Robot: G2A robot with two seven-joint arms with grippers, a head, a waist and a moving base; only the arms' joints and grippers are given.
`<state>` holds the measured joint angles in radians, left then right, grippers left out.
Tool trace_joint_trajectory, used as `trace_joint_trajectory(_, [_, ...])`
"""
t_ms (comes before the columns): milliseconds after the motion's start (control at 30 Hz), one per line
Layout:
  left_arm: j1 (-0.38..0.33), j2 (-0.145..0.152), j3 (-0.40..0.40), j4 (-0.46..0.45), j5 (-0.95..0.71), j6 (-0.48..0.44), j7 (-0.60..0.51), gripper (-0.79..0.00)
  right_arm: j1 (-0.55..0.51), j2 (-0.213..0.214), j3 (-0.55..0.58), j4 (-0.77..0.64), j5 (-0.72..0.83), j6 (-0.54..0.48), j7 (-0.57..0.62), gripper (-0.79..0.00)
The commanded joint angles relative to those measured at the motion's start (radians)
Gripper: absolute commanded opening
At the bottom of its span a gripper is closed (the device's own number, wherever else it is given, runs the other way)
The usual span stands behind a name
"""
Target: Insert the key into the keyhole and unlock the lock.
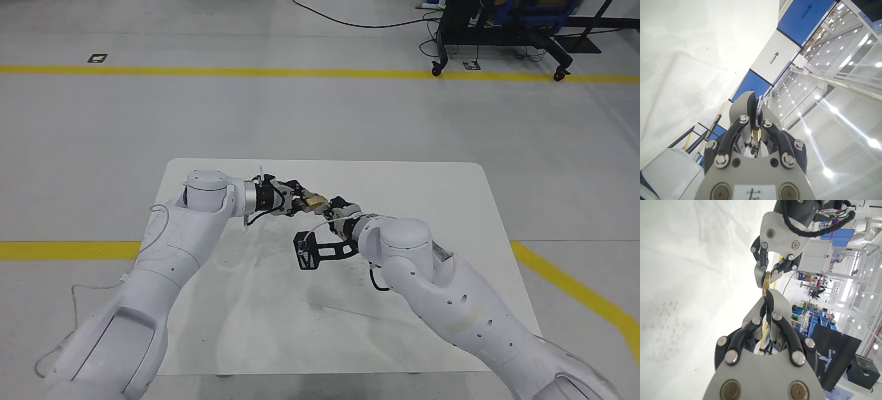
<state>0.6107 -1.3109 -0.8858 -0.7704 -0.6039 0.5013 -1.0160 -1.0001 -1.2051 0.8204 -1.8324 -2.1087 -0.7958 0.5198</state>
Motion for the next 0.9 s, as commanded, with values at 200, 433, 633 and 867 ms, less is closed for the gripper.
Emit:
trace_joint_trajectory(200, [0.002,0.0,-0.002,-0.004,0.004,-0.001,-0.008,-0.785,0.001,-0.015,-0.01,0.008,-0.002,0.014,0.065,-0.785])
trace_joint_trajectory(433, [0.005,0.002,-0.005,-0.01,0.008,0.003,-0.014,-0.785,0.003,-0.027,-0.019,0.011,-0.001,0.019,0.103,-0.785])
trace_joint_trajectory(633, [0.007,0.002,-0.005,-0.017,0.012,0.007,-0.021,-0.785,0.007,-0.039,-0.032,0.013,-0.003,0.022,0.132,-0.785])
trace_joint_trajectory(867, [0.012,0.004,-0.006,-0.026,0.014,0.01,-0.029,-0.785,0.023,-0.057,-0.046,0.028,0.009,0.017,0.17,-0.785])
